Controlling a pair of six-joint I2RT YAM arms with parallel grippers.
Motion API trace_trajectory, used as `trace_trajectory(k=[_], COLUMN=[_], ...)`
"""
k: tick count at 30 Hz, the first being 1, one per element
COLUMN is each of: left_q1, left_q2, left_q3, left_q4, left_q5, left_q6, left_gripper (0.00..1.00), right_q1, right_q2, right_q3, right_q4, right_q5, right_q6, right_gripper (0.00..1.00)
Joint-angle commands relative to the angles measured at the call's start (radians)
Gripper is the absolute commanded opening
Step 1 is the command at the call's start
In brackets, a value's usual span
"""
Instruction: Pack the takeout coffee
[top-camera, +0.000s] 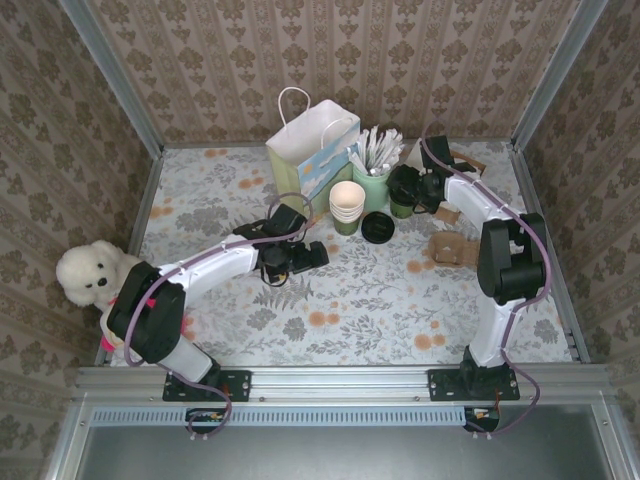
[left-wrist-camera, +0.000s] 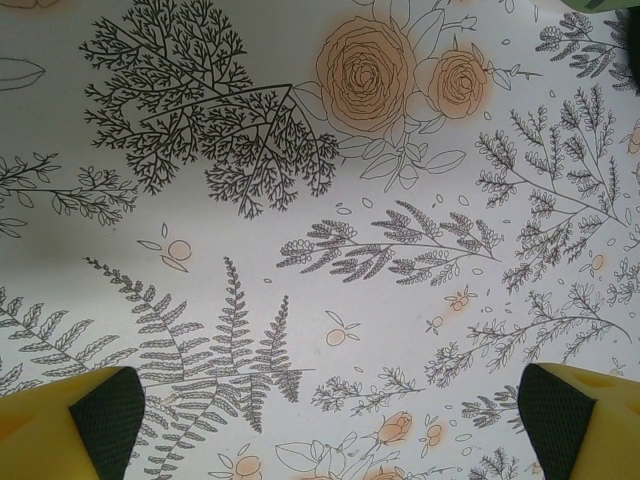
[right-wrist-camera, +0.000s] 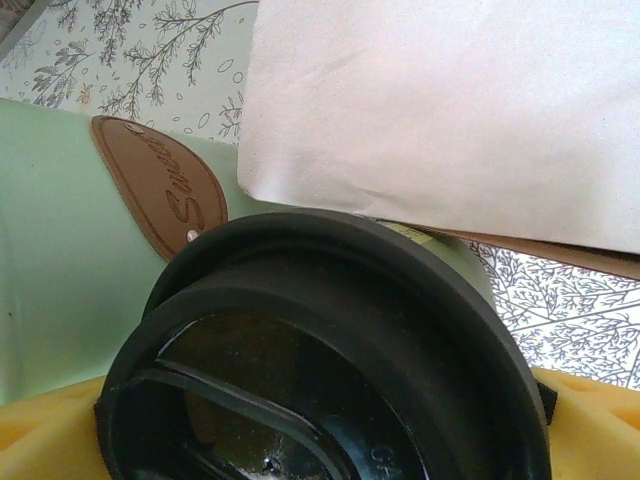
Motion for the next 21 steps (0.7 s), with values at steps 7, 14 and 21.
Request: trace_trajectory(k=[7,14,21], left_q1=[0.004,0.003,0.005], left_q2=[-0.021,-0.031,-0.143], left_q3=[-0.007,0.0,-0.002], left_q4=[-0.013,0.02,0.152], left_q5=[-0.002,0.021,0.027], left_q6=[0.026,0.049,0.121], left_gripper=[1.0,1.0,1.0], right_q1=[-0.008,-0.012,-0.012], right_q2=[-0.07,-0.105,-0.278], right_q3=[0.025,0.021,-0.057], right_q4=[-0.043,-0.069,-0.085], right_q5=[0.024,0.029,0.07], right_q6=[-0.044,-0.063,-0.069], right_gripper=[0.96,1.0,1.0])
